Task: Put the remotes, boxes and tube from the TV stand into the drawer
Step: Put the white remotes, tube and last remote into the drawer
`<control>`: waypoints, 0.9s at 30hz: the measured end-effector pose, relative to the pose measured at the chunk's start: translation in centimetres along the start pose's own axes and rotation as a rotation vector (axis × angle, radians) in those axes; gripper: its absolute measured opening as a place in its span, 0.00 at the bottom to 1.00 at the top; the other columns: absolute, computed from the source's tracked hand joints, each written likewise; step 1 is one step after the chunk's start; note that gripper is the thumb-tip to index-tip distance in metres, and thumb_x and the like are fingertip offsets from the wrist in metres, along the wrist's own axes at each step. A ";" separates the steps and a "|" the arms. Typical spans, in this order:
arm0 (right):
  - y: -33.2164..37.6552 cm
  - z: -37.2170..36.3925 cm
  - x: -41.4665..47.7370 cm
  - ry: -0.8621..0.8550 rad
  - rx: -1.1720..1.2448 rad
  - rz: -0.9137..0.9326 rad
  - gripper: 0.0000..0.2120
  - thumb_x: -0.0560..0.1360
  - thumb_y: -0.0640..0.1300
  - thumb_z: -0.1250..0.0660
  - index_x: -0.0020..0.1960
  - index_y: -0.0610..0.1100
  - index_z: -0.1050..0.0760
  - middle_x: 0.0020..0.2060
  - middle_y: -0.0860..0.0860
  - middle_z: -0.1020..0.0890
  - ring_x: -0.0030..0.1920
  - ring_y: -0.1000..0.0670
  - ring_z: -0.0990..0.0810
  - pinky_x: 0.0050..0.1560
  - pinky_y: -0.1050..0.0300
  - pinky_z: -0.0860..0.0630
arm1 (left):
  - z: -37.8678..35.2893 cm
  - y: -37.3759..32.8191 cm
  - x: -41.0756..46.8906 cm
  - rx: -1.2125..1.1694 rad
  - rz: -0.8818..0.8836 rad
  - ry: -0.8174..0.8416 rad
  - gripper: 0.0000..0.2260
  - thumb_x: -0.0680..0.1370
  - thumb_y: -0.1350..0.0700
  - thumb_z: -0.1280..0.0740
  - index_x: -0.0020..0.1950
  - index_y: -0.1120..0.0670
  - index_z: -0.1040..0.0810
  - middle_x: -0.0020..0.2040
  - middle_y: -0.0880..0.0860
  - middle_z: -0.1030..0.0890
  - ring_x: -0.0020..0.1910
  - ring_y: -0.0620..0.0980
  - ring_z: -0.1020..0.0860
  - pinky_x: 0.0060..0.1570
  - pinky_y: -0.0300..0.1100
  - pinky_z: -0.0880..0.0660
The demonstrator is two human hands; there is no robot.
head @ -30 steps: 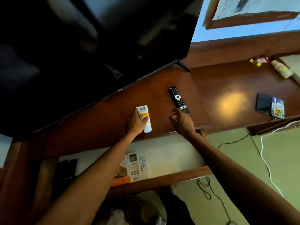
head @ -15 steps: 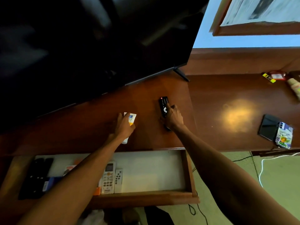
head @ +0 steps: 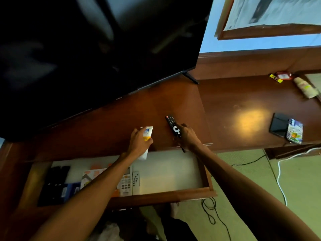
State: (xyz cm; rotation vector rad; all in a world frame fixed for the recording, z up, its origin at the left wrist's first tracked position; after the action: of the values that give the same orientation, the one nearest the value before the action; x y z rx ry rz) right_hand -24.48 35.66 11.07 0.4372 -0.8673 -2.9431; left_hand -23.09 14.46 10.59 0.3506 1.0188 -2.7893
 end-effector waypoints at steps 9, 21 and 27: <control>2.4 -4.7 -11.1 0.025 0.029 0.011 0.30 0.68 0.46 0.25 0.68 0.48 0.28 0.57 0.42 0.19 0.56 0.41 0.21 0.55 0.48 0.23 | -0.3 3.8 -8.6 0.096 -0.188 0.085 0.28 0.73 0.48 0.30 0.72 0.49 0.30 0.54 0.52 0.27 0.52 0.52 0.25 0.47 0.42 0.29; -0.3 -11.6 -11.5 0.142 -0.098 -0.107 0.31 0.69 0.47 0.28 0.71 0.50 0.31 0.55 0.42 0.20 0.52 0.42 0.21 0.44 0.56 0.30 | -6.0 8.2 -9.5 0.182 -0.150 0.237 0.28 0.71 0.47 0.30 0.71 0.48 0.30 0.59 0.54 0.26 0.52 0.54 0.23 0.47 0.44 0.25; -2.6 -14.2 -8.4 0.132 -0.056 -0.231 0.31 0.71 0.46 0.28 0.71 0.48 0.33 0.58 0.42 0.23 0.54 0.40 0.22 0.49 0.52 0.26 | -8.9 9.8 -6.4 0.118 -0.011 0.201 0.28 0.72 0.47 0.31 0.71 0.49 0.32 0.60 0.57 0.26 0.52 0.59 0.22 0.51 0.49 0.23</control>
State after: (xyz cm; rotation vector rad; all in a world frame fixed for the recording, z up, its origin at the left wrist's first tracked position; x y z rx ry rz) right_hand -12.35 31.38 0.42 0.7671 -0.7651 -3.0888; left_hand -13.27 13.23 -0.26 0.6537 0.8980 -2.8762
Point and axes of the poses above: each hand's wrist, its own x-axis towards the middle knuckle, its own z-axis out of the back of the hand, y = z × x, the point moved 10 cm from there along x, towards the middle knuckle
